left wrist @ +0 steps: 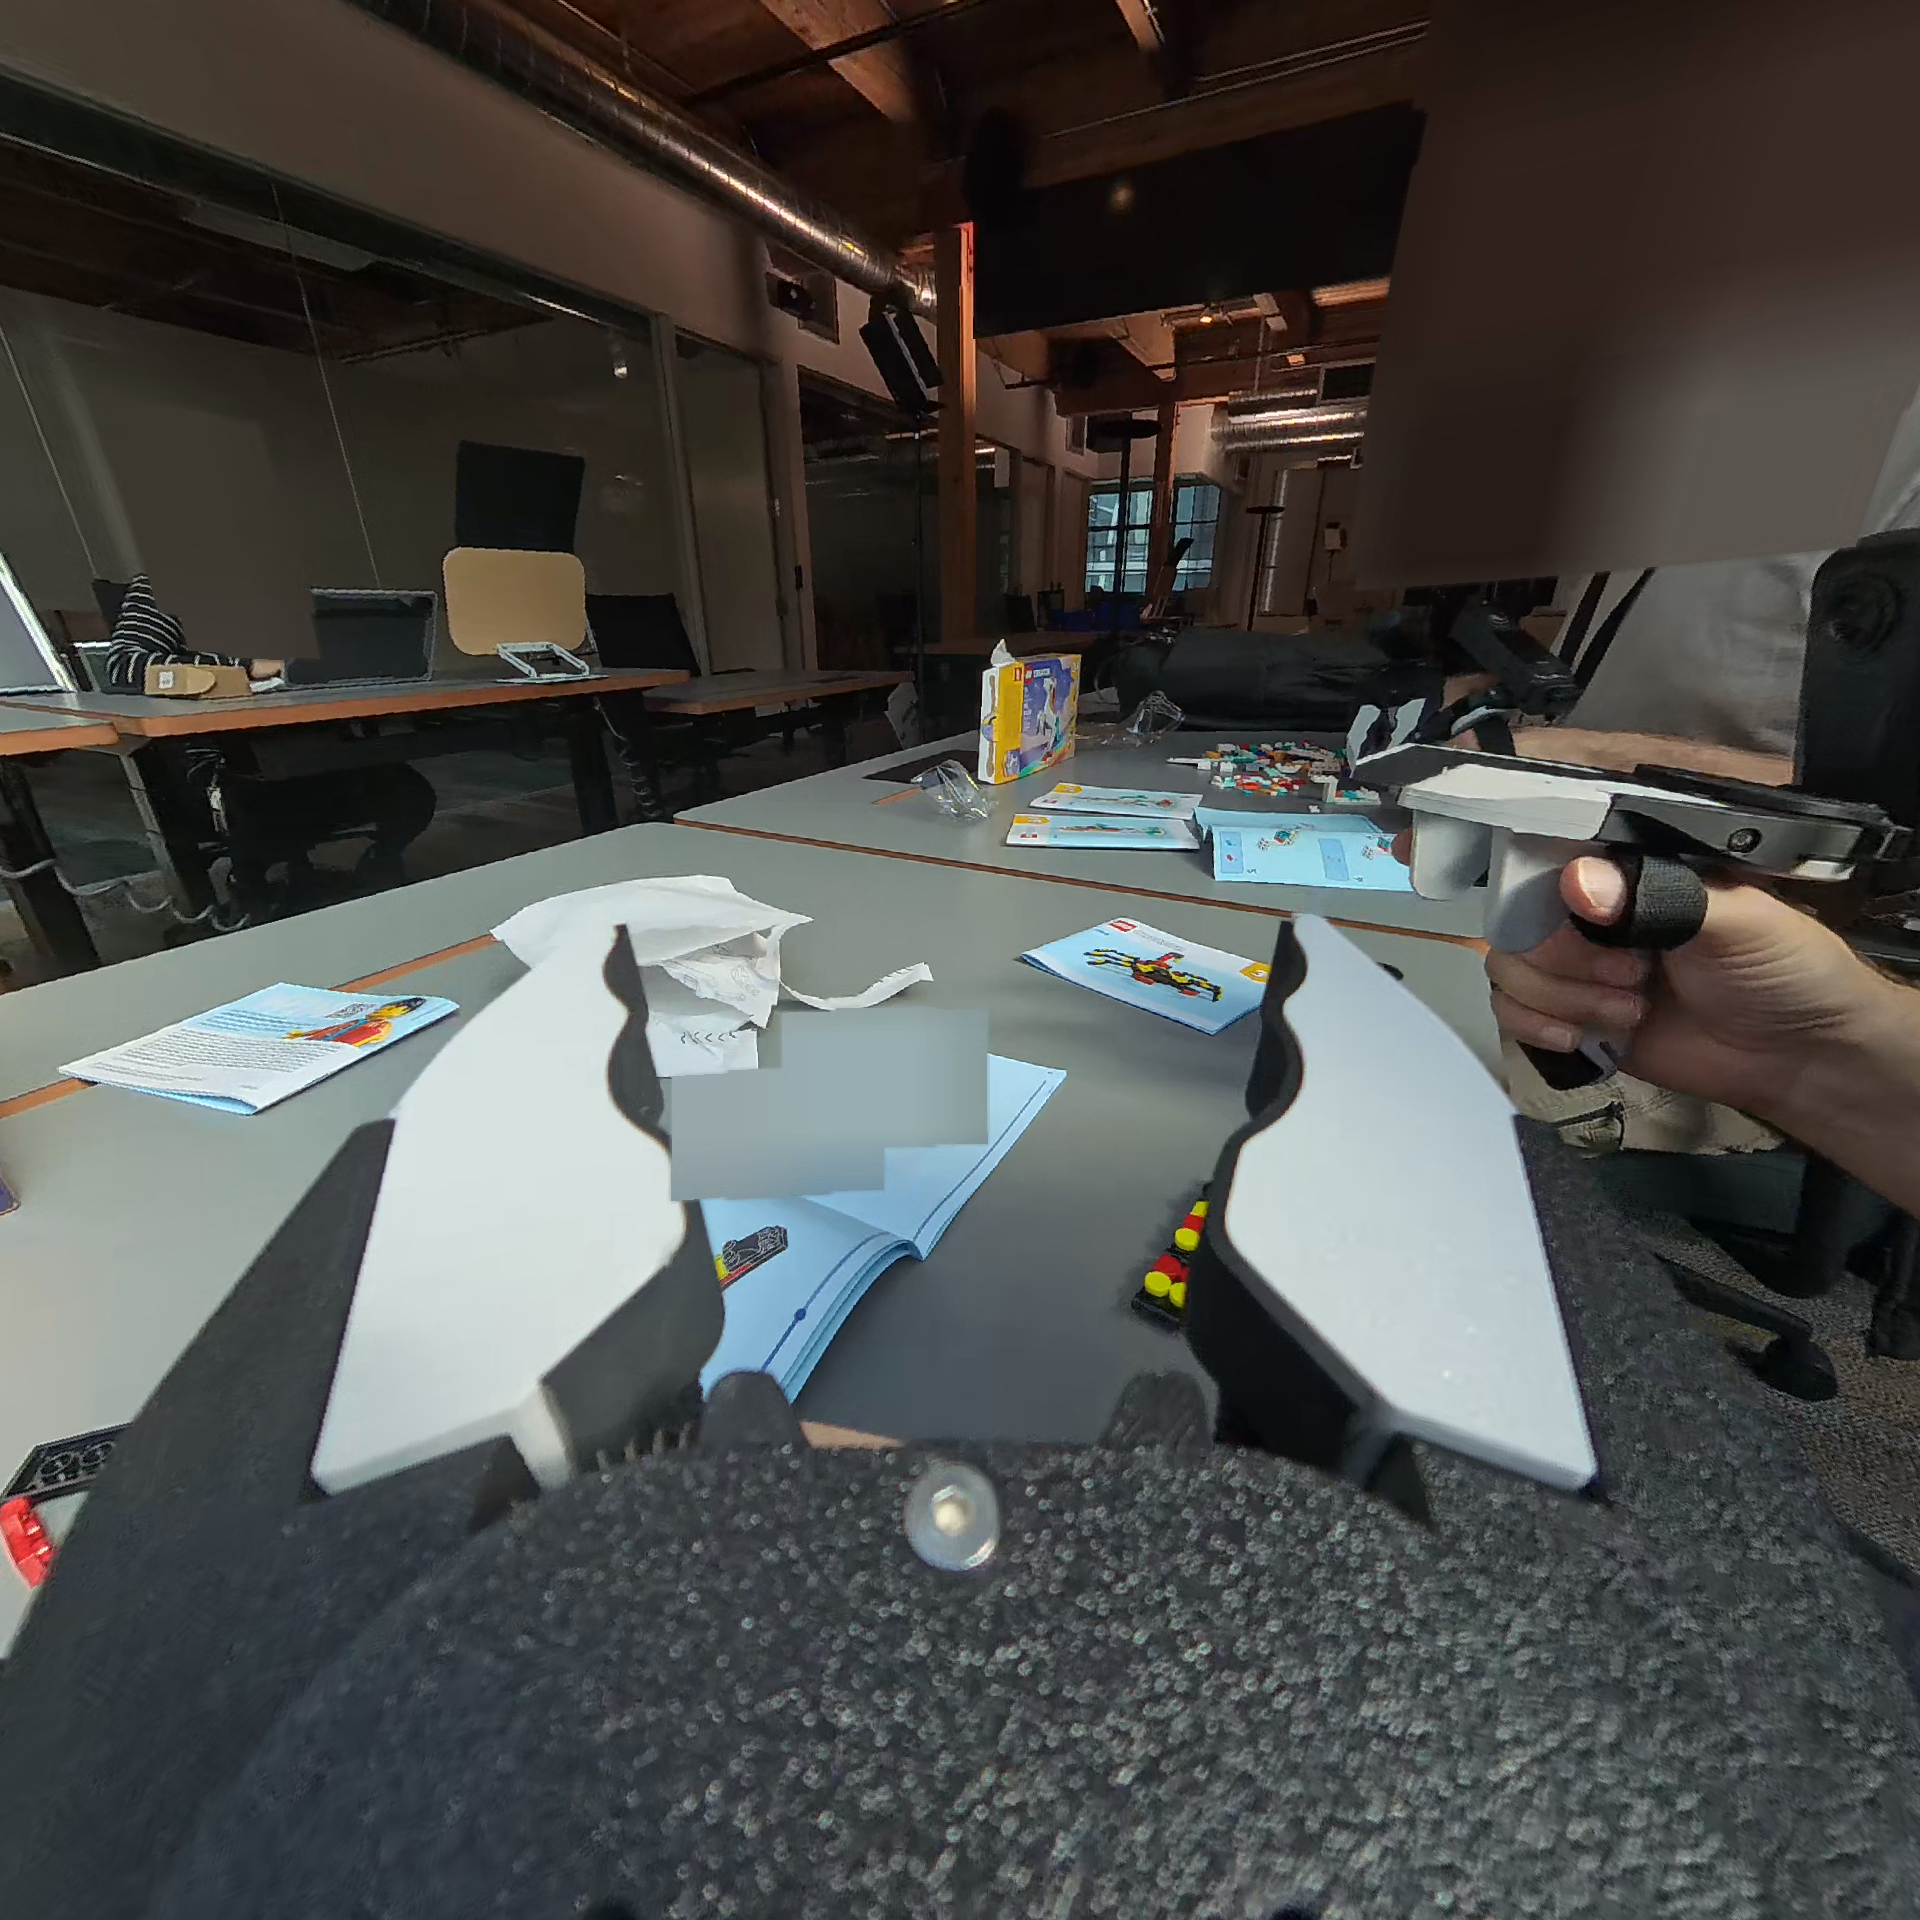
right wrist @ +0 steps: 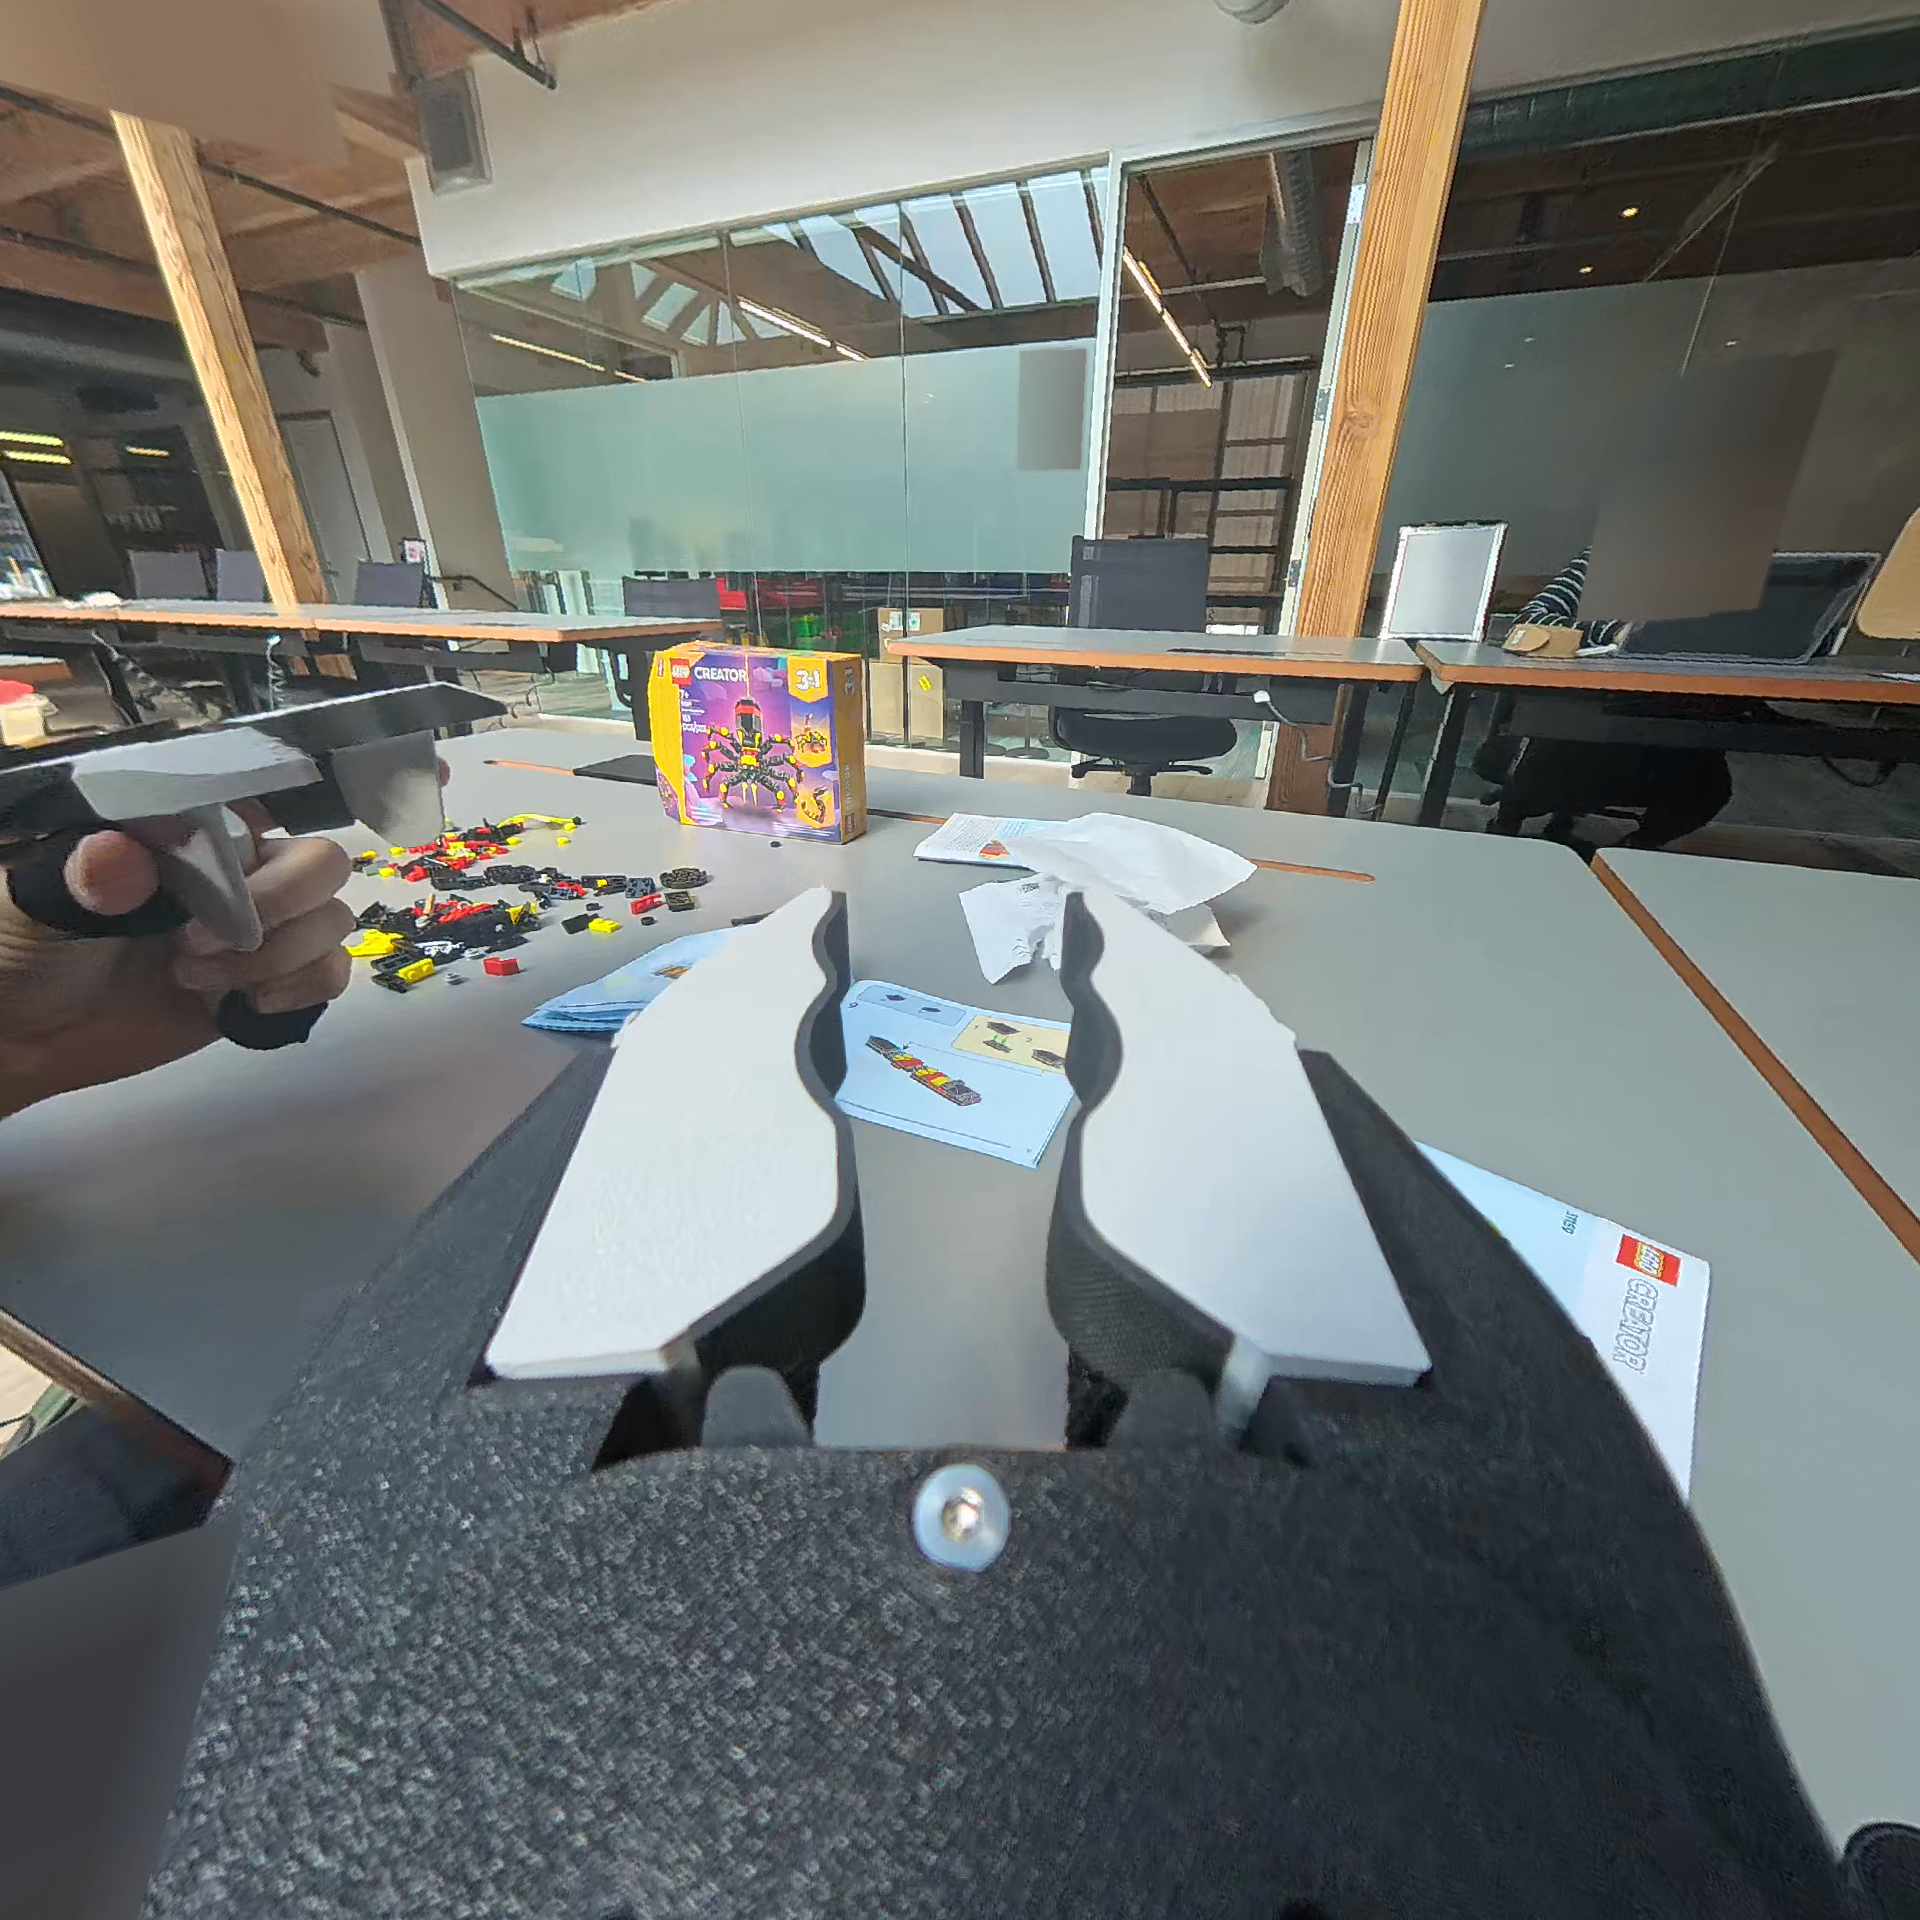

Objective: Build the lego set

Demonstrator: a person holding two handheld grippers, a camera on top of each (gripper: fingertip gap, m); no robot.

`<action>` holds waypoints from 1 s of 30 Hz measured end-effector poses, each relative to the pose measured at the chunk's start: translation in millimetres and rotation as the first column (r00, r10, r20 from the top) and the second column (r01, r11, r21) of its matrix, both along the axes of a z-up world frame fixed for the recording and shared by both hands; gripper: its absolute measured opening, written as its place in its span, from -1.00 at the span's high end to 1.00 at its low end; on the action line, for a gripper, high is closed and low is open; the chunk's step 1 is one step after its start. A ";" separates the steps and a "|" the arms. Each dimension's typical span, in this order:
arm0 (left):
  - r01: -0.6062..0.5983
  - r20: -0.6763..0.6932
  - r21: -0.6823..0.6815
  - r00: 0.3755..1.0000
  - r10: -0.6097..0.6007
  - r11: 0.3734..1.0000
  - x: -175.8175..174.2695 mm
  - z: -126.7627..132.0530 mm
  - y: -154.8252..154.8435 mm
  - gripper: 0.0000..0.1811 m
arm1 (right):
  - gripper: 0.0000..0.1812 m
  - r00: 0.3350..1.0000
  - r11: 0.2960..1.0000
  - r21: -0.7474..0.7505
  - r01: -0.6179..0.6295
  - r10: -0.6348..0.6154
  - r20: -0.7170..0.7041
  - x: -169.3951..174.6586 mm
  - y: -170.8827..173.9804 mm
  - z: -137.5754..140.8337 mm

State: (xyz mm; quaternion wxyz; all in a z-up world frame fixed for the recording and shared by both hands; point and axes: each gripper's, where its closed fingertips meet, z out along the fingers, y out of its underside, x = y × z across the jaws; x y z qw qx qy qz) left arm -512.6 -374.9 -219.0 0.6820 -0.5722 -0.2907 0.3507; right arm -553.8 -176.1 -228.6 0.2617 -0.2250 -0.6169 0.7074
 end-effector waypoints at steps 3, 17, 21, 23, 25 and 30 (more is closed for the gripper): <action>-0.003 0.024 -0.039 1.000 0.004 0.999 -5.1 -5.9 1.5 -0.25 | 0.61 0.999 1.000 -0.013 -0.014 0.015 0.032 -1.8 3.6 0.5; -0.026 -0.052 -0.039 0.998 0.024 0.999 -12.6 0.6 7.5 -0.09 | 0.66 1.000 1.000 0.026 0.010 -0.011 0.015 -6.0 3.0 -1.3; -0.007 -0.057 -0.036 0.998 0.005 0.999 -10.7 3.0 6.6 0.07 | 0.67 0.999 1.000 -0.024 -0.016 0.017 0.050 -5.5 3.7 9.0; -0.011 -0.090 -0.033 0.996 0.008 0.999 -7.7 9.6 5.2 0.15 | 0.67 1.000 0.999 -0.037 -0.024 0.024 0.001 -1.5 3.4 21.5; -0.016 -0.088 -0.032 0.996 0.013 0.999 -10.2 8.5 3.9 0.17 | 0.67 1.000 1.000 0.005 0.000 0.000 0.002 -8.5 2.1 15.4; 0.013 -0.061 -0.026 0.998 -0.014 1.000 -11.8 2.7 7.3 0.15 | 0.68 0.999 0.998 -0.027 -0.050 0.051 0.017 -5.7 -7.8 11.8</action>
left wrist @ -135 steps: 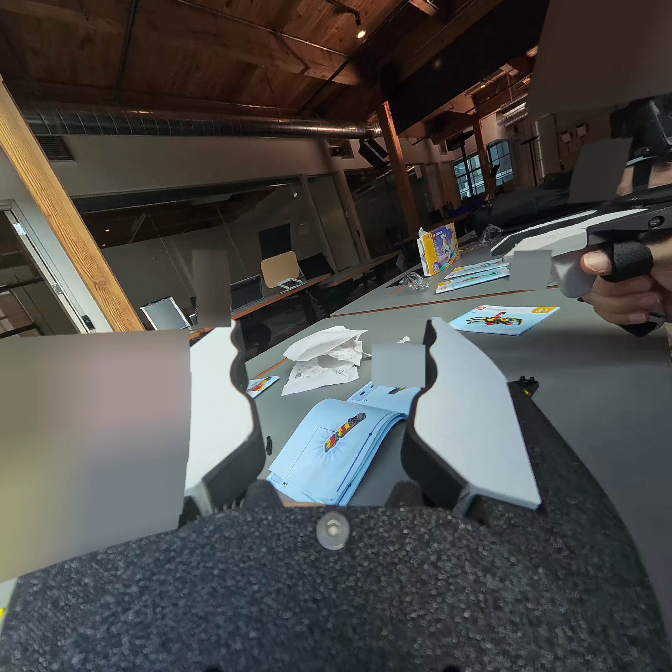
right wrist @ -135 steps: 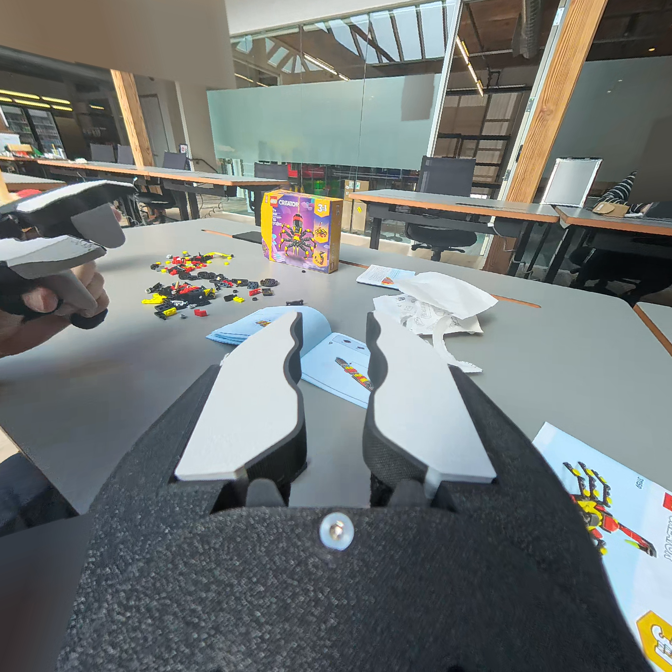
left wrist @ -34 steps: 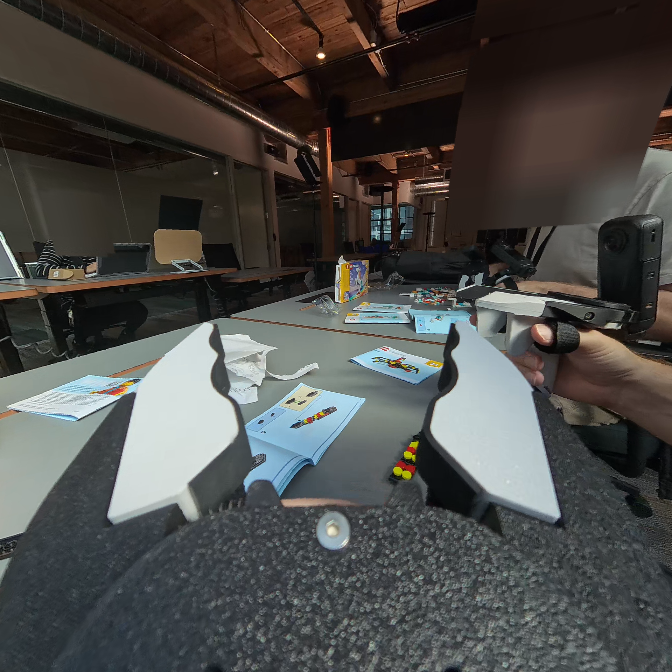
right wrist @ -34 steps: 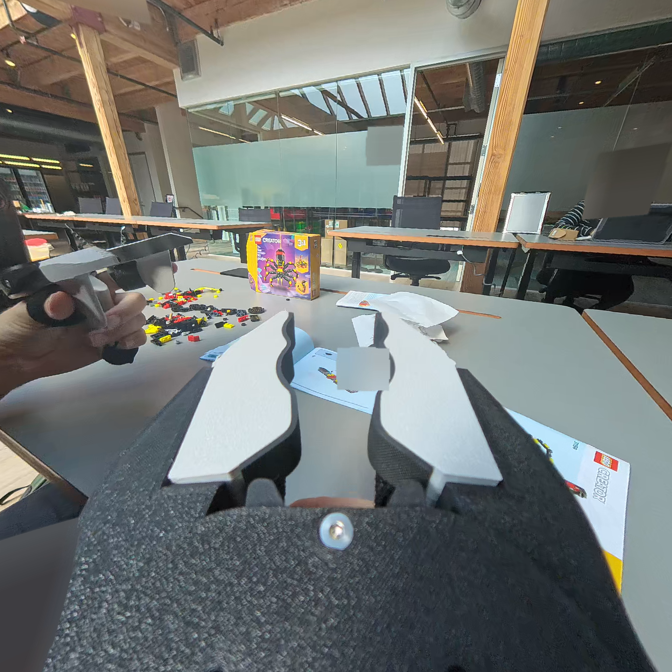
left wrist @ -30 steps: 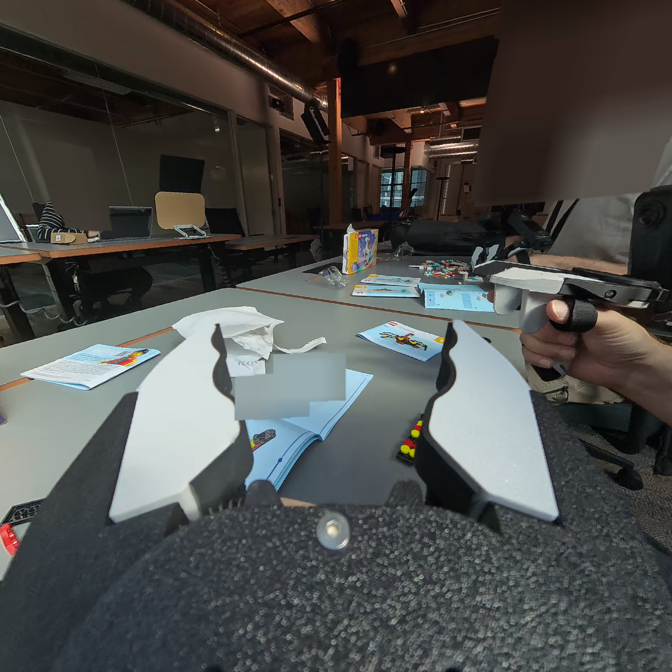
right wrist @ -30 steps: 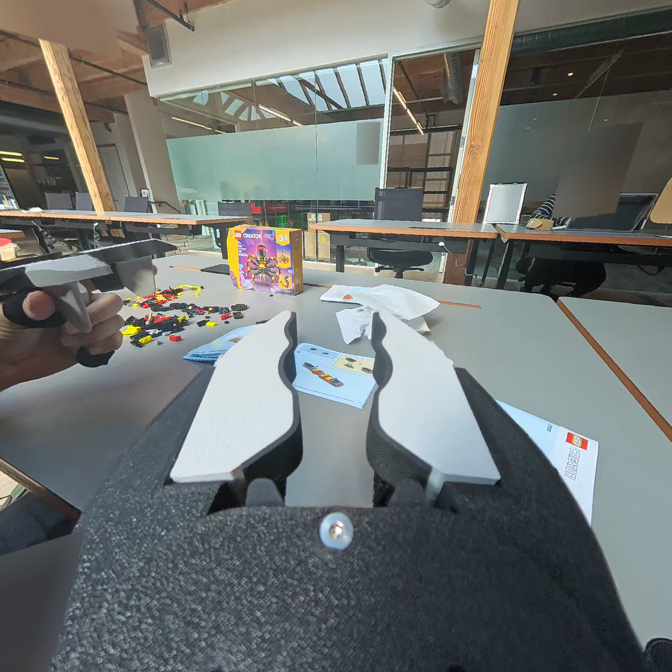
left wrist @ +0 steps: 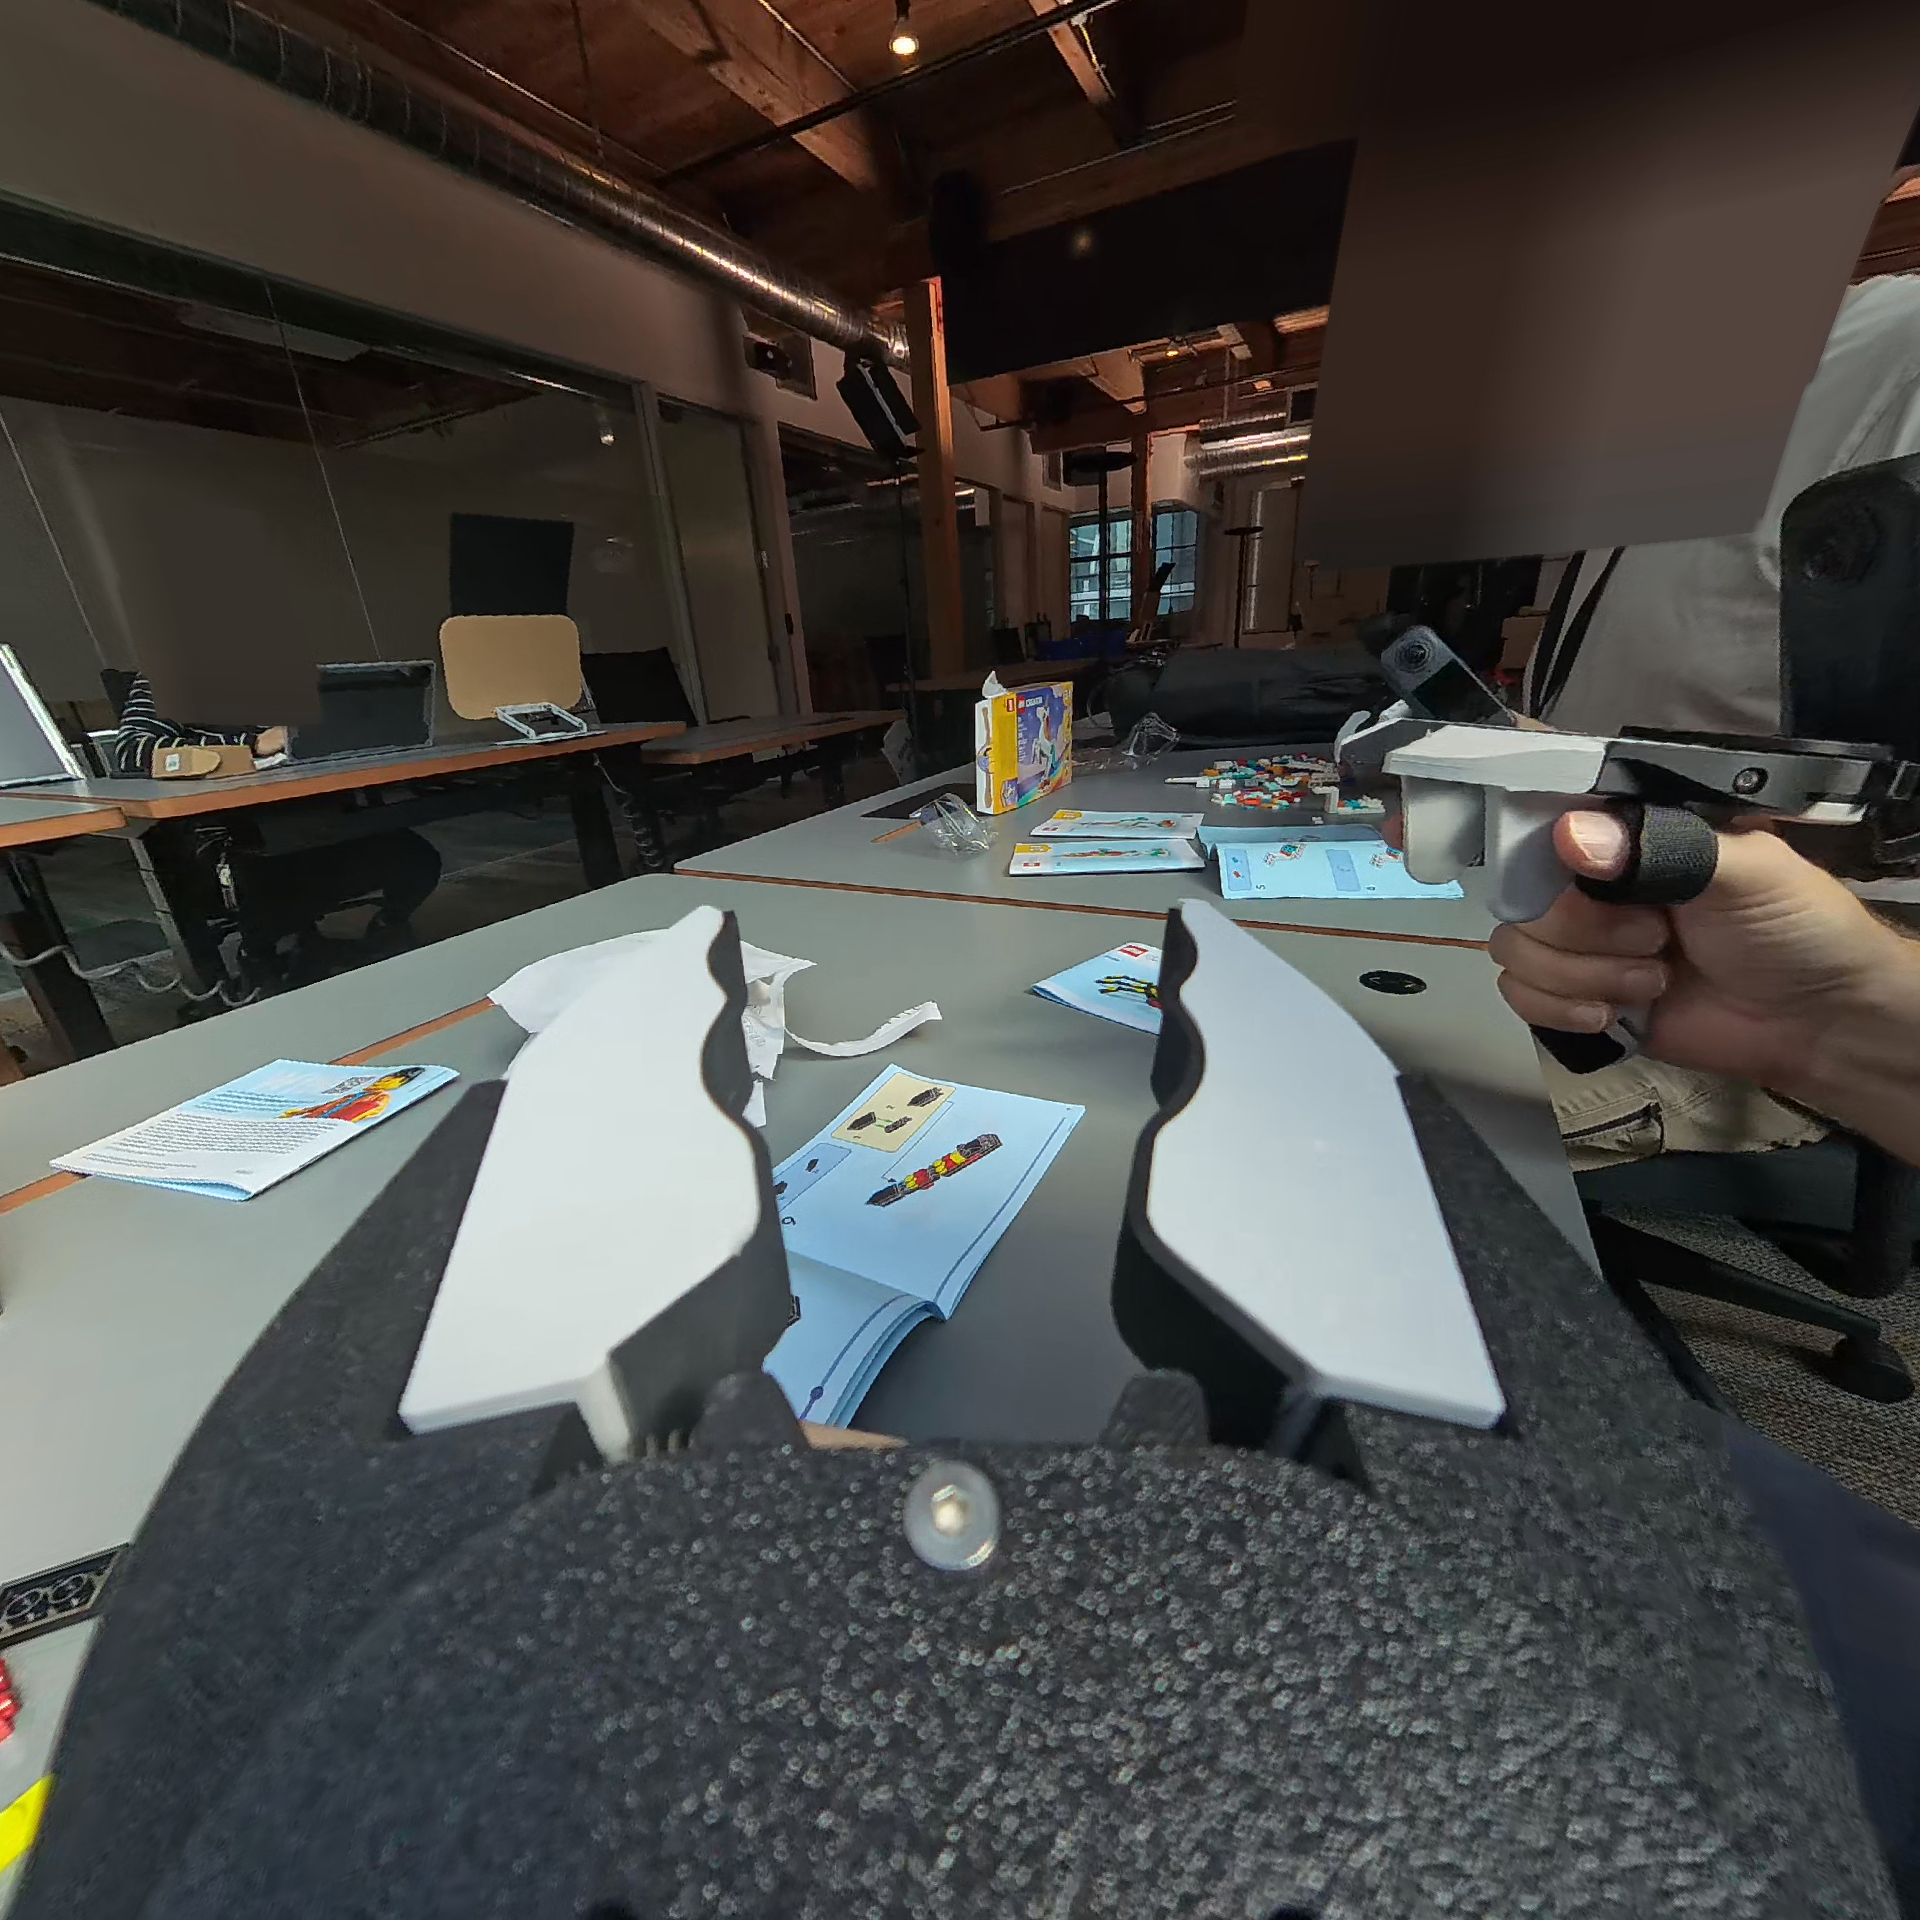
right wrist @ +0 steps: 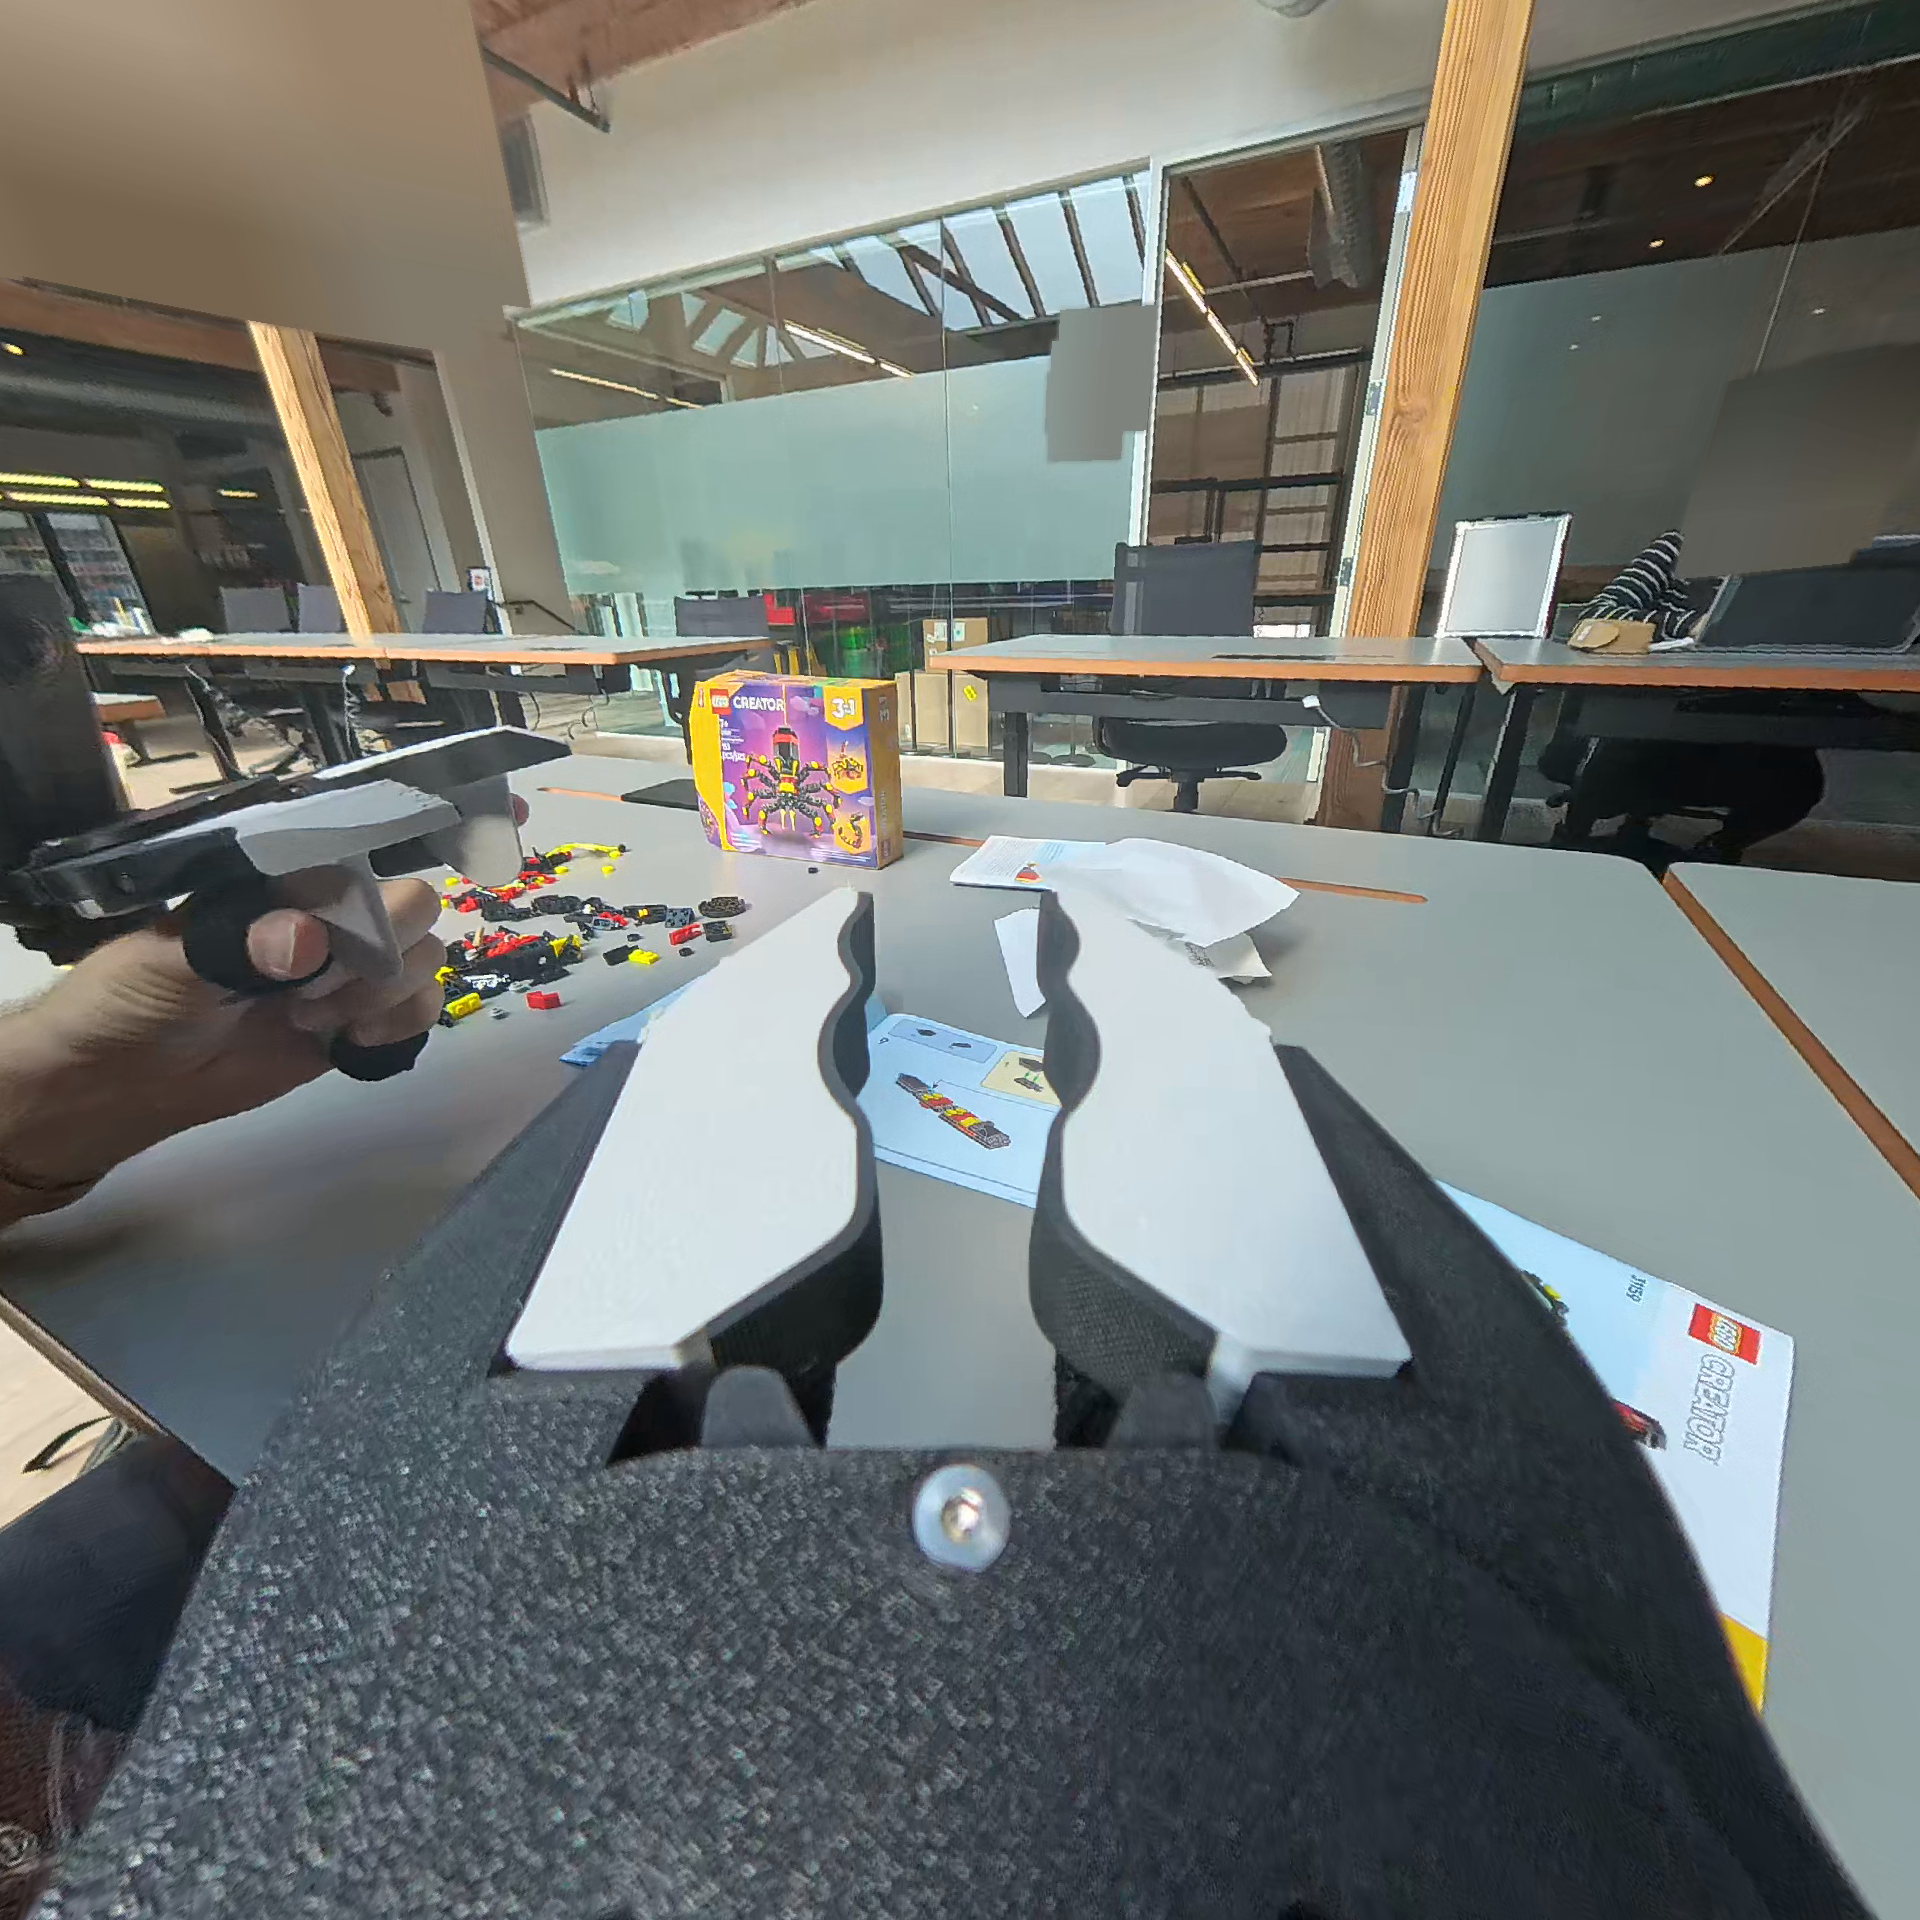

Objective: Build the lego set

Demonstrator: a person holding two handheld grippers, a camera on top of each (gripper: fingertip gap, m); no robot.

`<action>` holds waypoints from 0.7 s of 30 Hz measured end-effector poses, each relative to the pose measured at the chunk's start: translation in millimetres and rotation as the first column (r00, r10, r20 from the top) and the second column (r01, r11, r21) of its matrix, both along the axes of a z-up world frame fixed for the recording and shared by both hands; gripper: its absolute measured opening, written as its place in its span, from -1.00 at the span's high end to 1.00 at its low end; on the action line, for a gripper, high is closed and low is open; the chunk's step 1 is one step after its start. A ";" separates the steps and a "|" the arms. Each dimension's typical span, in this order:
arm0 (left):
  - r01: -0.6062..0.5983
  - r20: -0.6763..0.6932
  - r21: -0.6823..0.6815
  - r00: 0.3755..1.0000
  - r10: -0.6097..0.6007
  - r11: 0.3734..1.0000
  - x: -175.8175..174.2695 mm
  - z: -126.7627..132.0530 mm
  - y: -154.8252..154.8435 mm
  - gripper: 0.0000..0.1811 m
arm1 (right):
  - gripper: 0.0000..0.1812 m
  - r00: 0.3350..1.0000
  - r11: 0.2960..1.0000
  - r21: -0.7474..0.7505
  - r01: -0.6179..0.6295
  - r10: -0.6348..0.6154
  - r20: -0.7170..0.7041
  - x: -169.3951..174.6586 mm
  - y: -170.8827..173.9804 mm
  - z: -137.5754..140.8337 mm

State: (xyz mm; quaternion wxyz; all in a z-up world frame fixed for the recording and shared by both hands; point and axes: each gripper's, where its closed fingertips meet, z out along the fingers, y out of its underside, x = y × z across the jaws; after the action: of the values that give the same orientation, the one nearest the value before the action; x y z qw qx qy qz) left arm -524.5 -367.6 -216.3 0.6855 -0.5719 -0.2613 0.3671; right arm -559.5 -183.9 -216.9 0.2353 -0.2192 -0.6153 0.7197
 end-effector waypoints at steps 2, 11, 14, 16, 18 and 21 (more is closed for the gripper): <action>0.005 0.013 -0.008 1.000 -0.005 1.000 -0.3 -3.9 0.0 0.15 | 0.67 0.999 0.998 0.053 -0.037 0.037 0.010 1.3 -10.4 -8.6; -0.054 -0.022 -0.058 0.998 0.053 0.997 17.6 8.8 -10.2 0.17 | 0.68 0.988 0.989 0.042 -0.139 0.141 -0.069 22.2 -44.9 2.0; -0.091 0.001 -0.078 0.996 0.091 0.993 32.4 6.5 -20.0 0.21 | 0.68 0.985 0.987 0.028 -0.157 0.158 -0.067 27.7 -46.0 3.7; -0.104 0.025 -0.104 0.994 0.107 0.989 43.6 1.2 -25.3 0.23 | 0.68 0.988 0.989 0.024 -0.145 0.146 -0.050 31.2 -41.5 5.3; -0.109 0.036 -0.135 0.993 0.115 0.985 58.8 -1.0 -29.9 0.23 | 0.68 0.991 0.991 0.022 -0.133 0.133 -0.017 39.7 -33.5 6.6; -0.123 -0.003 -0.151 0.992 0.124 0.981 75.2 6.9 -41.3 0.25 | 0.67 0.993 0.995 0.059 -0.083 0.088 -0.074 53.9 -17.0 13.8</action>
State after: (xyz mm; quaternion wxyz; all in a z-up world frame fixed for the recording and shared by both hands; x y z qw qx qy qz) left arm -449.2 -408.9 -209.4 0.6154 -0.6060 -0.2699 0.4258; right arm -505.6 -200.8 -203.1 0.2337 -0.1583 -0.6344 0.7196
